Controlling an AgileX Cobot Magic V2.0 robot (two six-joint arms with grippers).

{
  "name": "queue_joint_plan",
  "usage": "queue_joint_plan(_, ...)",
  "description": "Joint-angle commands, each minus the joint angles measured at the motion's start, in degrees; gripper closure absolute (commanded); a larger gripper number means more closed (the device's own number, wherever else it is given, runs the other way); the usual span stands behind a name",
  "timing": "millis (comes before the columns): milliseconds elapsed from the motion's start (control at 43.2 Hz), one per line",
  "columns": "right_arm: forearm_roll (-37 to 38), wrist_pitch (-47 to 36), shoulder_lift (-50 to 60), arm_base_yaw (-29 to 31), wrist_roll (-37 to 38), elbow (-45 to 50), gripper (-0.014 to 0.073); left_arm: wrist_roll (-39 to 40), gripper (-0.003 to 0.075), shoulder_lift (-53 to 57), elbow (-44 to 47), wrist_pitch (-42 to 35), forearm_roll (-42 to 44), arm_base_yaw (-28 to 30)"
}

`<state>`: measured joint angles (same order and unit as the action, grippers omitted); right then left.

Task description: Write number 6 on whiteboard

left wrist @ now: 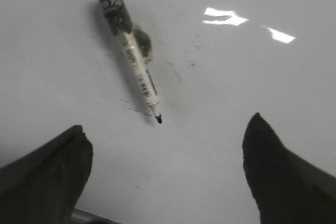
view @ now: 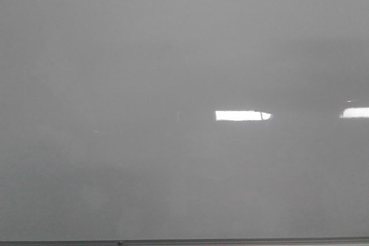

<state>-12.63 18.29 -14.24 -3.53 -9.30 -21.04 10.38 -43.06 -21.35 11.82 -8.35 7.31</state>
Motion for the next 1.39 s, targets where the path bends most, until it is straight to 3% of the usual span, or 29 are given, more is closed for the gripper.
queue_joint_plan(0, -0.20, -4.35, -0.86, 0.22, 0.16, -2.05, 0.0046, 1.47, 0.0155, -7.92, -4.49, -6.86, -1.20, 0.59)
queue_joint_plan(324, -0.20, -4.35, -0.86, 0.22, 0.16, -2.05, 0.0046, 1.47, 0.0155, -30.42, -11.98, -12.78, -2.77, 0.59)
queue_joint_plan(602, -0.20, -4.35, -0.86, 0.22, 0.16, -2.05, 0.0046, 1.47, 0.0171, -36.97, -13.53, -20.26, -2.87, 0.59)
queue_joint_plan(811, -0.20, -4.35, -0.86, 0.22, 0.16, -2.05, 0.0046, 1.47, 0.0337, -39.12, -13.53, -23.91, -2.87, -0.14)
queue_joint_plan(1020, -0.20, -4.35, -0.86, 0.22, 0.16, -2.05, 0.0046, 1.37, 0.0586, -39.49, -13.53, -25.89, -2.35, -0.54)
queue_joint_plan(1159, -0.20, -4.35, -0.86, 0.22, 0.16, -2.05, 0.0046, 0.82, 0.0713, -39.49, -13.53, -25.29, -2.00, -0.54)
queue_joint_plan(1367, -0.20, -4.28, -0.86, 0.22, 0.16, -2.05, 0.0046, 0.85, 0.0741, -35.79, -13.67, -18.74, 5.05, -0.89)
